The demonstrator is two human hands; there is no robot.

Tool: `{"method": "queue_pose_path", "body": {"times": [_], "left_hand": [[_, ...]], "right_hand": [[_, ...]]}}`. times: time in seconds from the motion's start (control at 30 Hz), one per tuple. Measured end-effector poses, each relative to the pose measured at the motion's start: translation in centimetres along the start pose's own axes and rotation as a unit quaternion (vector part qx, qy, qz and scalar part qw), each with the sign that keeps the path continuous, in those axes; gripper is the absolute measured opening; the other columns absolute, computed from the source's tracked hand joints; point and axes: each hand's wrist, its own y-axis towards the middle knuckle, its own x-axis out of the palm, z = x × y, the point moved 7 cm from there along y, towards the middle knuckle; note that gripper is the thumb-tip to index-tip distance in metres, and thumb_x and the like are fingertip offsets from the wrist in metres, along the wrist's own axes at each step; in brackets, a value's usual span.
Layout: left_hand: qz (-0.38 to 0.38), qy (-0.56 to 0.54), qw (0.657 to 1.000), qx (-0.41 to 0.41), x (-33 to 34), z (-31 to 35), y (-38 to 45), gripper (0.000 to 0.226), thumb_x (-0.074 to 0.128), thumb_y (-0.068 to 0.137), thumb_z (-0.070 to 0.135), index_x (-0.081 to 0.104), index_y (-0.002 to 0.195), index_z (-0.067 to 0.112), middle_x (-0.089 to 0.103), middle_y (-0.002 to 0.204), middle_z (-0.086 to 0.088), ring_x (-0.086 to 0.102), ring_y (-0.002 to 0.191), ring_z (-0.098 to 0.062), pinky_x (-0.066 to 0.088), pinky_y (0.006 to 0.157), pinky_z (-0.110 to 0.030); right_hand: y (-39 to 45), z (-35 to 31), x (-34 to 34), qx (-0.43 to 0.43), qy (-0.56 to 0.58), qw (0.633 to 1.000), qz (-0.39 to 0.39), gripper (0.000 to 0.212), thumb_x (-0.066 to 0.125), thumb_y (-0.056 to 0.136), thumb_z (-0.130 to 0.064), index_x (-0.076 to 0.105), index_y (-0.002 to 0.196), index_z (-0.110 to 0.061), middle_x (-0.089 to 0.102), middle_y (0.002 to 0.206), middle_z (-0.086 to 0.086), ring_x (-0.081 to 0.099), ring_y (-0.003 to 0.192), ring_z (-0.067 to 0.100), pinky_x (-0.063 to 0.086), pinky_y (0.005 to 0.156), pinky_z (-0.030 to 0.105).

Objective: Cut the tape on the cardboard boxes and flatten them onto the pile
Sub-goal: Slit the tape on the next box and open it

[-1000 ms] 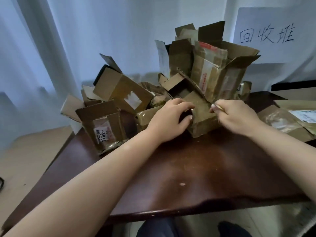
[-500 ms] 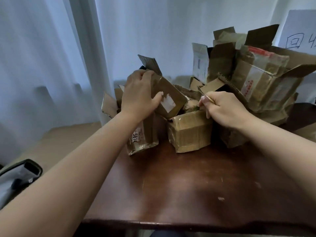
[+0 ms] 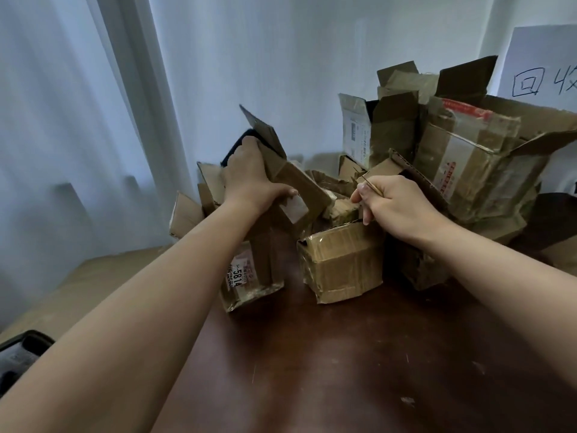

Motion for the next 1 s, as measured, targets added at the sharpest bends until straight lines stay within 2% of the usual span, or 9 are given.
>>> {"method": "queue_pose_path", "body": {"times": [0.1, 0.27, 0.4, 0.6, 0.7, 0.77, 0.87, 0.93, 1.0], "left_hand": [[0.064, -0.051, 0.995, 0.064, -2.7, 1.2, -0.7, 0.079, 0.091, 0.055, 0.033, 0.045, 0.112, 0.004, 0.055, 0.110, -0.009, 0.052, 0.105, -0.026, 0.045, 0.086, -0.042], [0.081, -0.163, 0.973, 0.144, -8.5, 3.5, -1.4, 0.089, 0.091, 0.053, 0.042, 0.046, 0.122, 0.008, 0.058, 0.120, -0.003, 0.053, 0.109, -0.011, 0.044, 0.087, -0.013], [0.059, -0.174, 0.965, 0.185, -12.4, 5.1, -2.6, 0.100, 0.083, 0.052, 0.064, 0.047, 0.126, 0.007, 0.060, 0.121, -0.001, 0.058, 0.113, -0.014, 0.052, 0.094, -0.035], [0.010, -0.203, 0.957, 0.206, -15.0, 7.8, -6.7, 0.055, 0.074, 0.053, 0.050, 0.043, 0.090, 0.024, 0.047, 0.081, 0.014, 0.047, 0.071, 0.003, 0.043, 0.062, -0.016], [-0.024, -0.262, 0.944, 0.198, -14.2, 8.1, -9.1, 0.046, 0.072, 0.055, 0.045, 0.043, 0.086, 0.027, 0.048, 0.079, 0.008, 0.048, 0.073, -0.008, 0.044, 0.063, -0.023], [-0.039, -0.277, 0.944, 0.176, -13.0, 7.6, -10.3, 0.044, 0.069, 0.057, 0.048, 0.044, 0.087, 0.028, 0.049, 0.081, 0.006, 0.050, 0.076, -0.013, 0.045, 0.065, -0.029], [-0.058, -0.283, 0.954, 0.075, -10.0, 4.9, -11.9, 0.055, 0.063, 0.060, 0.065, 0.047, 0.094, 0.024, 0.053, 0.084, 0.006, 0.053, 0.076, -0.014, 0.047, 0.066, -0.031], [-0.083, -0.298, 0.951, -0.009, -7.8, 3.5, -13.6, 0.069, 0.064, 0.065, 0.075, 0.050, 0.102, 0.019, 0.060, 0.091, -0.002, 0.060, 0.078, -0.018, 0.053, 0.063, -0.036], [-0.117, -0.341, 0.929, -0.078, -5.6, 2.8, -15.5, 0.062, 0.058, 0.077, 0.066, 0.055, 0.102, 0.010, 0.065, 0.084, -0.005, 0.063, 0.065, -0.009, 0.052, 0.052, -0.025]], "right_hand": [[-0.5, -0.4, -1.1, -0.009, 0.003, 1.000, 0.014, 0.033, 0.041, 0.102, -0.027, 0.068, 0.086, -0.020, 0.066, 0.064, -0.001, 0.061, 0.071, 0.013, 0.049, 0.080, 0.039], [-1.1, -1.0, -4.9, 0.005, 0.051, 0.994, 0.098, 0.036, 0.044, 0.100, -0.033, 0.064, 0.079, -0.013, 0.065, 0.075, 0.002, 0.062, 0.080, 0.020, 0.048, 0.077, 0.037], [-2.5, -2.0, -7.7, 0.024, 0.122, 0.985, 0.121, 0.038, 0.042, 0.096, -0.050, 0.057, 0.103, -0.016, 0.065, 0.091, 0.003, 0.059, 0.085, 0.013, 0.042, 0.067, 0.026], [-6.6, -4.2, -10.6, 0.026, 0.214, 0.968, 0.127, 0.109, 0.030, 0.065, -0.090, 0.053, 0.106, 0.008, 0.062, 0.100, 0.028, 0.057, 0.073, 0.034, 0.045, 0.072, 0.042], [-9.0, -3.2, -10.2, 0.078, 0.231, 0.968, 0.061, 0.096, 0.038, 0.069, -0.078, 0.060, 0.114, 0.004, 0.065, 0.101, 0.014, 0.060, 0.096, 0.030, 0.043, 0.096, 0.048], [-10.7, -2.8, -10.2, 0.094, 0.244, 0.965, 0.022, 0.079, 0.044, 0.069, -0.076, 0.068, 0.107, -0.011, 0.066, 0.099, 0.003, 0.060, 0.102, 0.025, 0.042, 0.097, 0.042], [-12.8, -3.0, -10.9, 0.088, 0.244, 0.966, -0.003, 0.065, 0.045, 0.069, -0.074, 0.069, 0.101, -0.023, 0.065, 0.102, 0.004, 0.060, 0.095, 0.021, 0.044, 0.089, 0.038], [-14.2, -2.9, -10.9, 0.093, 0.278, 0.955, -0.039, 0.072, 0.048, 0.064, -0.077, 0.069, 0.108, -0.025, 0.068, 0.084, 0.003, 0.062, 0.068, 0.014, 0.050, 0.062, 0.030], [-15.1, -2.7, -10.7, 0.084, 0.284, 0.951, -0.084, 0.086, 0.058, 0.052, -0.085, 0.068, 0.111, -0.024, 0.059, 0.058, -0.002, 0.043, 0.038, 0.009, 0.037, 0.037, 0.020]]}}
